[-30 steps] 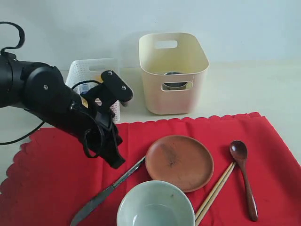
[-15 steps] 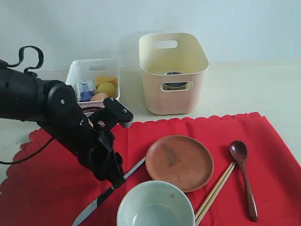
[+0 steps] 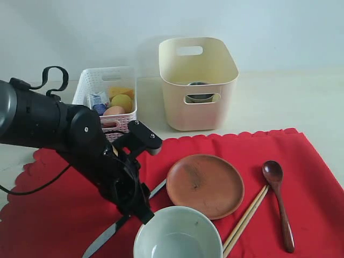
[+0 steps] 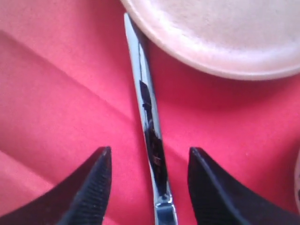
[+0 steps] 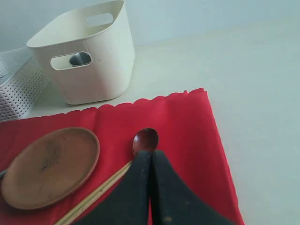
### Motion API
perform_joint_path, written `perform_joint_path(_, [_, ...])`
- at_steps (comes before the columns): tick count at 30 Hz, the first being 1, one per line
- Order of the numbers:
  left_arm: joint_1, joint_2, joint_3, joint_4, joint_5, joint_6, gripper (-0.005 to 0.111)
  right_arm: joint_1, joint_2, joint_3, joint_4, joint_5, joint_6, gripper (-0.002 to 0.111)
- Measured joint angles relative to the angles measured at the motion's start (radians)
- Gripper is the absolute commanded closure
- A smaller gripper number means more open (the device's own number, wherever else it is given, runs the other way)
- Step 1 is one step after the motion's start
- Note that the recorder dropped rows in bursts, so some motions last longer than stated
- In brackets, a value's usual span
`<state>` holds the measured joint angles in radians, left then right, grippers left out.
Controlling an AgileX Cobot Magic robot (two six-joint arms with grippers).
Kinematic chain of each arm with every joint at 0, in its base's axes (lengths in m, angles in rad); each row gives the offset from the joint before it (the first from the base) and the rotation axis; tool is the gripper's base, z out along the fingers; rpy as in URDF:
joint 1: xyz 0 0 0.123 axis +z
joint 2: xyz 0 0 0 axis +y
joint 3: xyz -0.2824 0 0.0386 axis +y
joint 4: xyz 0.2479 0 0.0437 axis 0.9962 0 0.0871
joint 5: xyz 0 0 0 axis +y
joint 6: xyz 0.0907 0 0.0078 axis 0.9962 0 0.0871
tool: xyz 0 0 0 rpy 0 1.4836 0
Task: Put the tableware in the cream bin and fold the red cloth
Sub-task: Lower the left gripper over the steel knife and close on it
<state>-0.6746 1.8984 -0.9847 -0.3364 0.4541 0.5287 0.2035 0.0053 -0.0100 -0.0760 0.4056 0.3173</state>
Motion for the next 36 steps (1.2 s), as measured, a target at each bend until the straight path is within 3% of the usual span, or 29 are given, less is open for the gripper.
perform_joint_path(6, [-0.027, 0.024, -0.001, 0.106, -0.002, -0.115, 0.057, 0.0, 0.0, 0.0, 0.0, 0.0, 0.0, 0.108])
perform_joint_path(9, [-0.04, 0.042, -0.027, 0.138, 0.017, -0.145, 0.064, 0.0, 0.0, 0.0, 0.0, 0.0, 0.0, 0.108])
perform_joint_path(13, [-0.044, 0.065, -0.076, 0.153, 0.075, -0.162, 0.084, 0.0, 0.0, 0.0, 0.0, 0.0, 0.0, 0.108])
perform_joint_path(16, [-0.044, 0.076, -0.101, 0.169, 0.111, -0.166, 0.106, 0.0, 0.0, 0.0, 0.0, 0.0, 0.0, 0.108])
perform_joint_path(25, [-0.046, 0.083, -0.162, 0.223, 0.267, -0.185, 0.107, 0.0, 0.0, 0.0, 0.0, 0.0, 0.0, 0.108])
perform_joint_path(36, [-0.05, -0.008, -0.165, 0.258, 0.306, -0.188, 0.107, 0.0, 0.0, 0.0, 0.0, 0.0, 0.0, 0.108])
